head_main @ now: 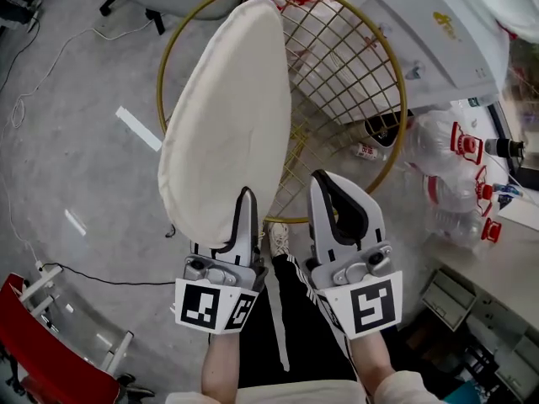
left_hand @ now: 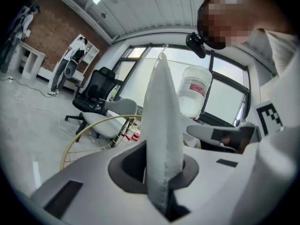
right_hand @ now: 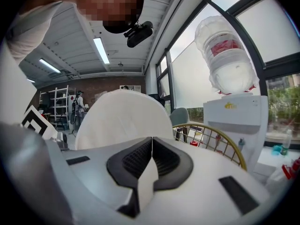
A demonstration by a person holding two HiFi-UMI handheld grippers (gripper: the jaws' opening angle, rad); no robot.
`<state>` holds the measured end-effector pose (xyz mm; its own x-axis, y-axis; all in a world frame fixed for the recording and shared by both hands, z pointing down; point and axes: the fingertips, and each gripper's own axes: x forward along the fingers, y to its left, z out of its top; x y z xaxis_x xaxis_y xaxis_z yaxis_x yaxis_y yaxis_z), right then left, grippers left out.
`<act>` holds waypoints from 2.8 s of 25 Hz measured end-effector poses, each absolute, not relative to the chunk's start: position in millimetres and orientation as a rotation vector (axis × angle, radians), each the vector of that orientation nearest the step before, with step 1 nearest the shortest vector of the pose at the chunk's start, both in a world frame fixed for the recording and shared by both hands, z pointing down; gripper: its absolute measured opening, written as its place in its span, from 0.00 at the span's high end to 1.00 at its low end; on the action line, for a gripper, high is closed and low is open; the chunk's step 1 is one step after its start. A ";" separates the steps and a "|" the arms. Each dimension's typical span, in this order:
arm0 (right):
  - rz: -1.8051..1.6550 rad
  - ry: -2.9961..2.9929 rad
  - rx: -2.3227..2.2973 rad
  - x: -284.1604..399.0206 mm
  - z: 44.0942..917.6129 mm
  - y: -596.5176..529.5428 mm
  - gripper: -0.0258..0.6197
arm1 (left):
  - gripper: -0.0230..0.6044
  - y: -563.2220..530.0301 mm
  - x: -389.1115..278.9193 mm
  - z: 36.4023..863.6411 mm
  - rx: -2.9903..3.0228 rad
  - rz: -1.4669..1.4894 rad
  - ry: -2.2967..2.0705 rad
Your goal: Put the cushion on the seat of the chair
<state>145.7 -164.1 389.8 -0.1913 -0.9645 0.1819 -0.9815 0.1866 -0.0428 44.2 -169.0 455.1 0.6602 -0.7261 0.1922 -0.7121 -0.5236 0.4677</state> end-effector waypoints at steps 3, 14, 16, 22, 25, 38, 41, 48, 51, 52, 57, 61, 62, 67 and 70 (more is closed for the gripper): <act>0.281 -2.323 1.943 146.9 394.1 -162.3 0.93 | 0.89 -168.1 57.4 467.7 2.305 -0.097 -0.937; 0.304 -2.291 1.921 145.0 414.3 -156.6 0.93 | 0.89 -175.3 67.9 535.8 1.940 -0.236 -0.581; 0.317 -2.288 1.922 144.5 417.8 -158.1 0.93 | 0.89 -182.7 66.1 548.1 1.870 -0.279 -0.521; 0.306 -2.298 1.848 125.3 440.1 -167.4 0.93 | 0.89 -200.1 55.7 598.1 1.707 -0.330 -0.420; 0.338 -2.315 1.828 117.5 446.2 -176.3 0.93 | 0.89 -207.5 53.8 613.1 1.601 -0.360 -0.393; 0.341 -2.298 1.718 69.5 483.6 -207.6 0.93 | 0.89 -219.0 38.8 677.2 1.462 -0.329 -0.414; 0.372 -2.296 1.707 62.6 490.3 -207.5 0.93 | 0.89 -223.8 28.7 684.6 1.454 -0.325 -0.440; 0.387 -2.301 1.677 55.0 497.2 -209.0 0.93 | 0.89 -232.1 18.3 704.2 1.495 -0.247 -0.446; 0.397 -2.300 1.667 53.7 499.6 -207.2 0.93 | 0.89 -231.3 13.9 715.1 1.507 -0.208 -0.480; 0.398 -2.300 1.664 53.8 500.3 -206.8 0.93 | 0.89 -231.3 15.3 714.5 1.490 -0.222 -0.476; 0.419 -2.295 1.663 55.5 503.5 -205.2 0.93 | 0.89 -233.3 21.3 714.3 1.470 -0.247 -0.470; 0.428 -2.309 1.653 49.7 504.2 -205.3 0.93 | 0.89 -232.6 16.0 723.4 1.488 -0.200 -0.511; 0.430 -2.311 1.648 48.2 505.1 -205.6 0.93 | 0.89 -232.7 12.6 727.3 1.499 -0.172 -0.532; 0.425 -2.319 1.634 42.4 506.3 -208.0 0.93 | 0.88 -231.6 12.8 729.8 1.470 -0.167 -0.538; 0.425 -2.328 1.627 37.8 507.7 -211.0 0.93 | 0.87 -233.0 10.6 732.8 1.465 -0.139 -0.577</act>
